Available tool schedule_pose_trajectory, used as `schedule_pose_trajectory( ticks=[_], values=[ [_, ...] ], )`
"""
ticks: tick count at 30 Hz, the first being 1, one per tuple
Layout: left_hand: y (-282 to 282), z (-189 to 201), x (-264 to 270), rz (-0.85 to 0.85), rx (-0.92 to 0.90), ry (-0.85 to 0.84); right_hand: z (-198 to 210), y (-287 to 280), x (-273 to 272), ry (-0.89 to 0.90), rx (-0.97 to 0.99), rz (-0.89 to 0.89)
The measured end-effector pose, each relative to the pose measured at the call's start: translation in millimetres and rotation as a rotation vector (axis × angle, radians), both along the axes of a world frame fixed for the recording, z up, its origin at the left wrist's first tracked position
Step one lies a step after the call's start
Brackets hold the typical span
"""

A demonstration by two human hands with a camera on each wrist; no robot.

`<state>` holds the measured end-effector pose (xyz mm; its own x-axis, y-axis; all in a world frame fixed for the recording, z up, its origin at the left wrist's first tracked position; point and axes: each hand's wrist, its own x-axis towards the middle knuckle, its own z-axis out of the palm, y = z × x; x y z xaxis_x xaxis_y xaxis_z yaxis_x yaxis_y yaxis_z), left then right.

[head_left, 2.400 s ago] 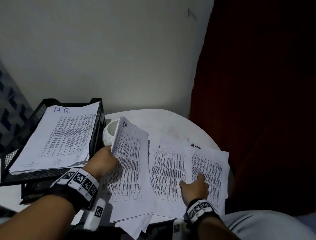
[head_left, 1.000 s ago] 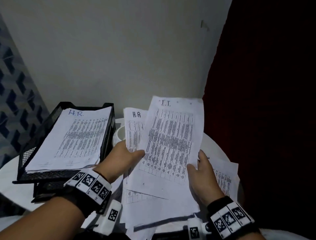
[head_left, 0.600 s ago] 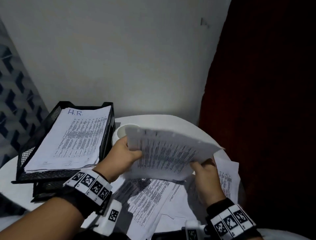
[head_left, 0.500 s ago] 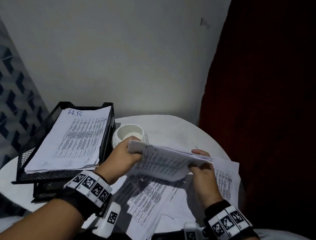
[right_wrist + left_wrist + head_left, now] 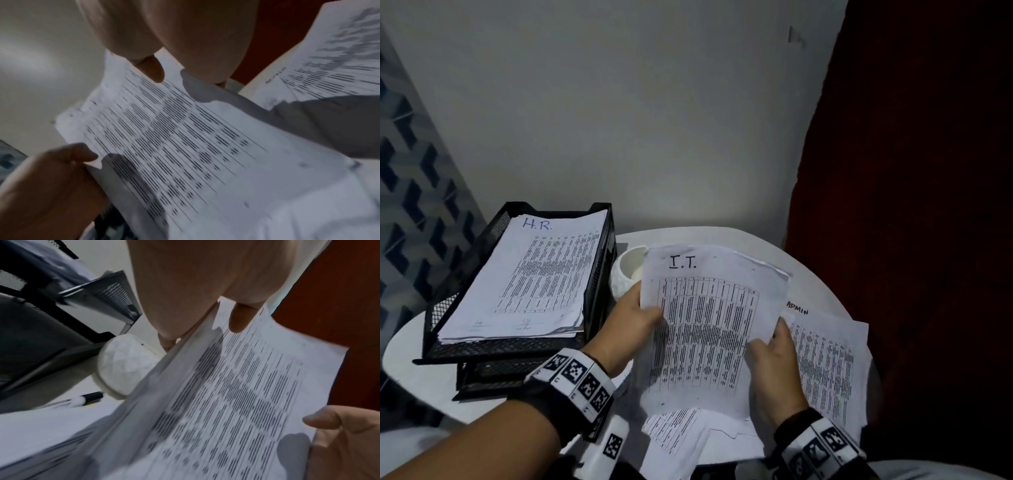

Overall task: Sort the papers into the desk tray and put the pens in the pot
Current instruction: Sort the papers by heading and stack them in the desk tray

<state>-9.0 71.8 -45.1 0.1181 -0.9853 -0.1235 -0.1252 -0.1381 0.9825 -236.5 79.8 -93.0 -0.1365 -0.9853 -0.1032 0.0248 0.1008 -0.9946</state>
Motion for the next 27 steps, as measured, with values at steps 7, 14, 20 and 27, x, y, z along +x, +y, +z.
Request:
schedule_pose_trajectory(
  ticks=[7, 14, 20, 27],
  values=[
    [9.2, -65.4, 6.4, -0.191, 0.179, -0.213, -31.7, 11.6, 8.7, 0.066, 0.228, 0.022],
    [3.5, 12.9, -7.8, -0.002, -0.068, -0.33, 15.0, -14.0, 7.6, -0.078, 0.178, -0.03],
    [17.5, 133.7, 57.2, 0.306, -0.27, -0.438, 71.8, -9.9, 8.5, -0.287, 0.077, 0.032],
    [119.0, 108.4, 220.0, 0.63, 0.092, -0.246, 14.6, -45.3, -32.2, -0.387, 0.089, 0.145]
  ],
)
